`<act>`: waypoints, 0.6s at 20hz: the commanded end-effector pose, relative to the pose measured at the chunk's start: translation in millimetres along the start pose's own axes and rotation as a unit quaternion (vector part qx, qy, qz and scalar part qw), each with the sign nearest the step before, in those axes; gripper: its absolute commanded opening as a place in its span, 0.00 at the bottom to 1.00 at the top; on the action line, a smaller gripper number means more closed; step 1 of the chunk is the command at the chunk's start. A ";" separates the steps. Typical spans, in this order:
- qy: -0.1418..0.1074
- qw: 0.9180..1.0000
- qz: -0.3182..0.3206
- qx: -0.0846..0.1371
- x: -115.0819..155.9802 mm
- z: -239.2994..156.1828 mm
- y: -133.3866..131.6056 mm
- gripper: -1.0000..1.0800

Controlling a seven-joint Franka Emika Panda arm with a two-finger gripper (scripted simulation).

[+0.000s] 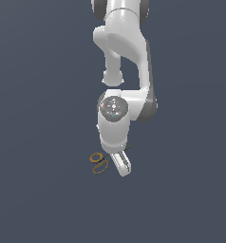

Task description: Pick up the object and move it to a goal position.

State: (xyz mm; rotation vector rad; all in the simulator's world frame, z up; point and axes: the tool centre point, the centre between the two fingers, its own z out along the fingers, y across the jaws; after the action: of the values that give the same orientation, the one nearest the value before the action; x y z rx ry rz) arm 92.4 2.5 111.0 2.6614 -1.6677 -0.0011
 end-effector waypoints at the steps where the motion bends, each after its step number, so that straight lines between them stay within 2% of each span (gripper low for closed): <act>1: 0.000 1.000 0.000 0.001 10.2 -28.6 3.7 0.00; 12: 0.000 1.000 0.000 0.000 53.0 -145.3 17.3 0.00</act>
State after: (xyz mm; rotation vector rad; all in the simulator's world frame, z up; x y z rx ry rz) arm 99.4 -47.0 240.1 2.6615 -1.6684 0.0005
